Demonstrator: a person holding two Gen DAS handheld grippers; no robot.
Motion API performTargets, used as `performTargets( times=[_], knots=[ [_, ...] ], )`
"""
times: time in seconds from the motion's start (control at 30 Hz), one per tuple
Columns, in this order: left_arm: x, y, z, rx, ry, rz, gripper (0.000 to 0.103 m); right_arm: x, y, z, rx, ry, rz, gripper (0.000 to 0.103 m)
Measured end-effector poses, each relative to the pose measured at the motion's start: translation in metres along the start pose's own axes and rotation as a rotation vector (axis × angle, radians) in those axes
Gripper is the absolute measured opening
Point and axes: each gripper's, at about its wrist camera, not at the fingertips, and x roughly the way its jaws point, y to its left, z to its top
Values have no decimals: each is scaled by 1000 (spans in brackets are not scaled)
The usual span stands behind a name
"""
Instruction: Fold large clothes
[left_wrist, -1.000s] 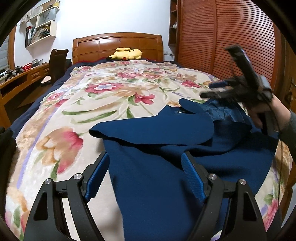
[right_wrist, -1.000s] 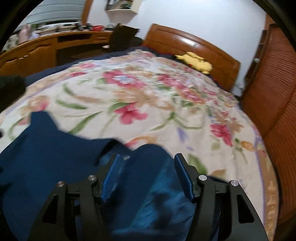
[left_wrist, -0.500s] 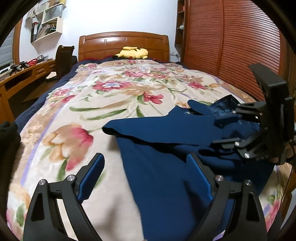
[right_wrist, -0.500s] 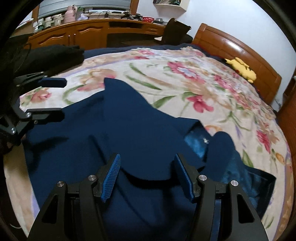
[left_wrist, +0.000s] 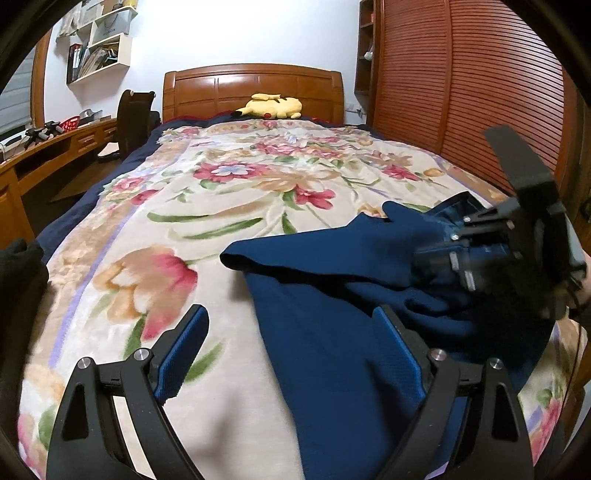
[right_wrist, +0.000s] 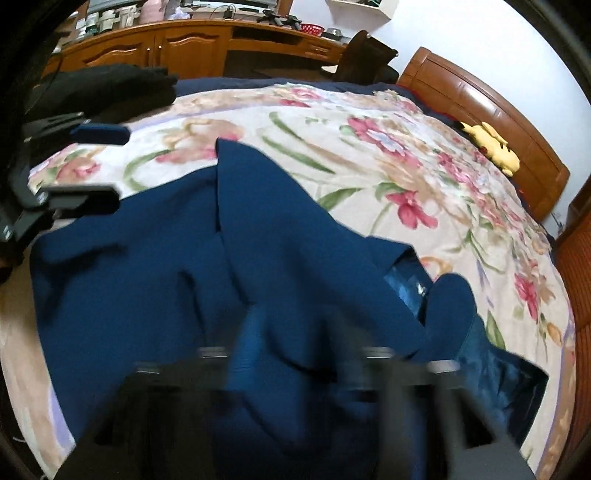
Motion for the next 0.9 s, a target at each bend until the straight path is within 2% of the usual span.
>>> performTargets(
  times=[0.13, 0.27, 0.37, 0.5, 0.57, 0.63, 0.7, 0.9],
  knots=[
    [3, -2, -1, 8, 7, -2, 91, 0, -23, 18, 65, -91, -92, 0],
    [5, -2, -1, 9, 12, -2, 91, 15, -51, 41, 135, -109, -174, 0],
    [5, -2, -2, 8, 13, -2, 91, 20, -59, 45, 197, -107, -141, 0],
    [5, 1, -2, -2, 16, -8, 91, 19, -39, 35, 153, -89, -58, 2],
    [4, 1, -2, 0, 14, -8, 91, 13, -23, 25, 118, -70, -32, 21],
    [4, 1, -3, 5, 12, -9, 91, 4, -11, 13, 82, -72, -4, 66],
    [4, 0, -3, 8, 11, -7, 91, -7, 0, 1, 52, -73, -12, 77],
    [4, -1, -3, 8, 9, -8, 91, -15, 15, -25, -42, 26, -53, 80]
  ],
)
